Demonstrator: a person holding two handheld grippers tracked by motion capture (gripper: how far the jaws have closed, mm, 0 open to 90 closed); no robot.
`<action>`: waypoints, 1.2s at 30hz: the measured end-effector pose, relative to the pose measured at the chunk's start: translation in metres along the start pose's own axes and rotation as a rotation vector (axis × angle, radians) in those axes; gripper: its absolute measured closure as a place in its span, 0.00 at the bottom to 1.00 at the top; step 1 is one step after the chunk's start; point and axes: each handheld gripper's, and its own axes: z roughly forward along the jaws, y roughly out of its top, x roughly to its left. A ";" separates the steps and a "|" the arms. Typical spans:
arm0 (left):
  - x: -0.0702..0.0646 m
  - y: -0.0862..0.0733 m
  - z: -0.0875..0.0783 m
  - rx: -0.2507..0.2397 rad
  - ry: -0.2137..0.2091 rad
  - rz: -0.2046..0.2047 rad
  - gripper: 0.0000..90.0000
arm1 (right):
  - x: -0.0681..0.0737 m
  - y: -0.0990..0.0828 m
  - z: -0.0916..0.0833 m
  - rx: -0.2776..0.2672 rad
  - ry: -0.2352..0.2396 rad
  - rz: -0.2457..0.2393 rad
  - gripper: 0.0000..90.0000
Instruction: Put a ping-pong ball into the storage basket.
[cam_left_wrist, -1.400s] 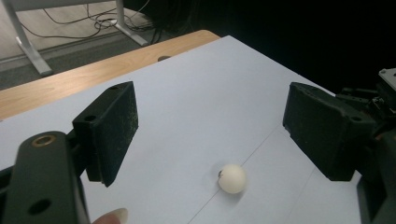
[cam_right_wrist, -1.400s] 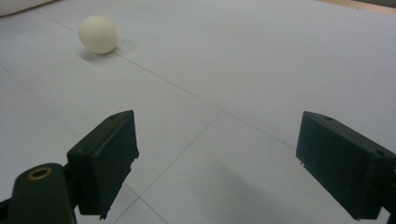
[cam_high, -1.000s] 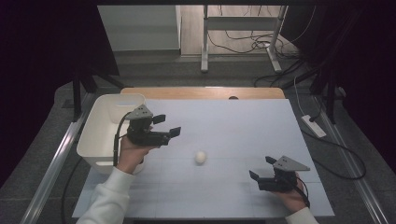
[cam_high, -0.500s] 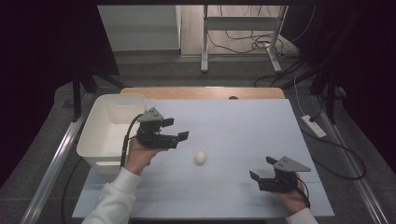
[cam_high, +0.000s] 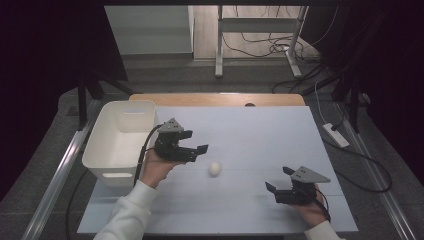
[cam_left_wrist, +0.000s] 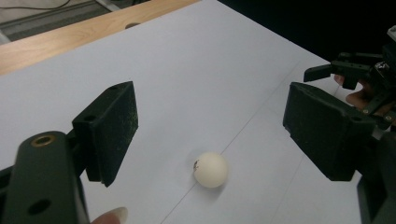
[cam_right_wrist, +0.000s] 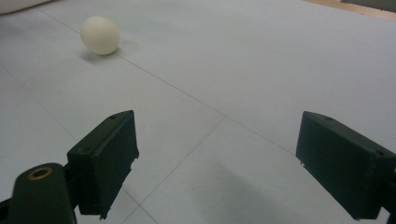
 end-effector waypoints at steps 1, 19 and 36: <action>0.000 -0.001 0.001 0.004 -0.001 -0.003 0.21 | 0.000 0.000 0.001 -0.002 0.003 0.000 0.14; -0.001 -0.006 0.022 0.062 -0.025 -0.011 0.22 | 0.001 0.000 0.000 -0.001 0.005 0.001 0.14; -0.001 -0.010 0.044 0.139 -0.019 0.000 0.21 | 0.000 -0.001 -0.001 0.005 0.001 0.007 0.14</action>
